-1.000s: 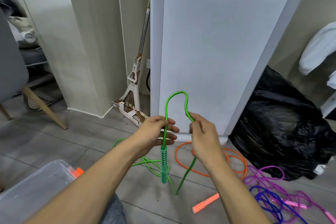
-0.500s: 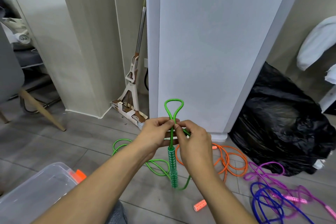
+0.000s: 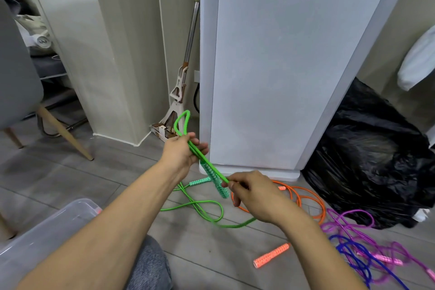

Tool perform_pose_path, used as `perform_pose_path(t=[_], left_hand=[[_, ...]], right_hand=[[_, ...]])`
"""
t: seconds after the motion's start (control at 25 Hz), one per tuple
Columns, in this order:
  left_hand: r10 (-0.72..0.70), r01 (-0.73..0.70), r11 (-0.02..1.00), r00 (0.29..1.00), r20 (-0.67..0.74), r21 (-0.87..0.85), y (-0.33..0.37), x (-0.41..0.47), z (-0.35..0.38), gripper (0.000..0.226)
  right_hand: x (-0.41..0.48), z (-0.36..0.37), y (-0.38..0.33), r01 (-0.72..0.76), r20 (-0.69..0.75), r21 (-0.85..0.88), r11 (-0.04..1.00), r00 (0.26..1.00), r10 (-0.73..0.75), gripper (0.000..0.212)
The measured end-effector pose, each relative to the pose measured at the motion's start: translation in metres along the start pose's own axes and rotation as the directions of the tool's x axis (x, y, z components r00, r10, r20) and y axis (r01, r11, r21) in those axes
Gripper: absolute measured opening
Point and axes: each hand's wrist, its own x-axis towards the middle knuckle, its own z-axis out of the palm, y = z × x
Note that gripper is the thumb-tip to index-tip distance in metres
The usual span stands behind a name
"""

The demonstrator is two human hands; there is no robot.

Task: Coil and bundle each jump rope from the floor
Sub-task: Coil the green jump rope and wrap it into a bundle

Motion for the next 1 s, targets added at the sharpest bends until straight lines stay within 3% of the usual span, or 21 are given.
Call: perform_pose_path(t=[0.08, 0.2, 0.28, 0.36, 0.48, 0.6, 0.76, 0.92, 1.0], left_hand=[[-0.022, 0.018, 0.999, 0.996, -0.086, -0.049, 0.002, 0.009, -0.008, 0.022], [0.024, -0.019, 0.999, 0.988, -0.151, 0.039, 0.005, 0.01, -0.008, 0.026], [0.053, -0.036, 0.974, 0.996, -0.073, 0.225, -0.001, 0.005, -0.004, 0.024], [0.017, -0.056, 0.899, 0.996, 0.092, 0.435, -0.009, -0.006, 0.002, 0.019], [-0.096, -0.125, 0.798, 0.94, 0.328, 0.59, -0.017, -0.028, 0.011, 0.014], [-0.099, -0.238, 0.707, 0.899, 0.426, 0.666, -0.022, -0.039, 0.017, 0.013], [-0.05, -0.394, 0.611, 0.847, 0.53, 0.686, -0.025, -0.047, 0.019, 0.015], [-0.157, -0.344, 0.68, 0.794, 0.588, 0.647, -0.026, -0.052, 0.02, 0.017], [-0.209, -0.326, 0.648, 0.793, 0.573, 0.689, -0.027, -0.051, 0.018, 0.018]], right_hand=[[-0.004, -0.01, 0.005, -0.053, 0.101, 0.004, 0.999, 0.993, 0.052, 0.025], [-0.003, -0.025, 0.016, -0.119, -0.051, -0.015, 0.993, 0.992, 0.118, 0.018], [-0.002, -0.029, 0.023, -0.129, -0.24, -0.096, 0.987, 0.965, 0.103, 0.016], [-0.002, -0.026, 0.02, -0.077, -0.38, -0.124, 0.989, 0.924, 0.024, 0.013], [0.0, -0.017, 0.006, 0.012, -0.449, -0.067, 0.998, 0.893, -0.04, 0.011], [0.005, -0.009, 0.004, 0.02, -0.433, -0.01, 1.0, 0.901, -0.022, 0.009], [0.009, -0.005, 0.007, 0.027, -0.462, 0.192, 0.981, 0.884, 0.066, 0.01], [0.008, -0.006, 0.007, 0.005, -0.499, 0.181, 0.984, 0.862, 0.088, 0.011], [0.008, -0.004, 0.007, -0.027, -0.493, 0.108, 0.994, 0.867, 0.077, 0.017]])
